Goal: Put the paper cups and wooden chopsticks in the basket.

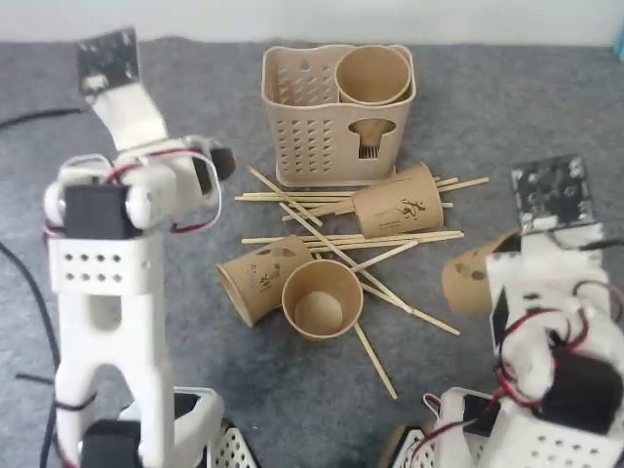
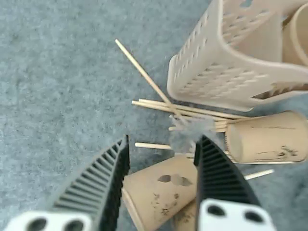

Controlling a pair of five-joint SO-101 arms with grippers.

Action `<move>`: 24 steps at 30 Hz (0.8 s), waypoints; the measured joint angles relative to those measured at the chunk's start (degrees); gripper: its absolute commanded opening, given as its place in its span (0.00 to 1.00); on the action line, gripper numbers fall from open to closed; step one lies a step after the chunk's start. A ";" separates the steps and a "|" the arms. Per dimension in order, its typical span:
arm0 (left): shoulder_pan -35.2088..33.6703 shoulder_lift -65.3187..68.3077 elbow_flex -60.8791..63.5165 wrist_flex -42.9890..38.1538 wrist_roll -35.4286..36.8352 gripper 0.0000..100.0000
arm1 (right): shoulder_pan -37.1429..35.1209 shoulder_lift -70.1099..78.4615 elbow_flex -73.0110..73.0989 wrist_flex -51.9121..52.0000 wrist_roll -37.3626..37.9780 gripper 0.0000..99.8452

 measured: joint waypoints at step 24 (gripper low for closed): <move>-7.82 -20.31 34.64 -16.88 -6.59 0.21 | -7.56 41.76 -49.76 12.04 -2.99 0.01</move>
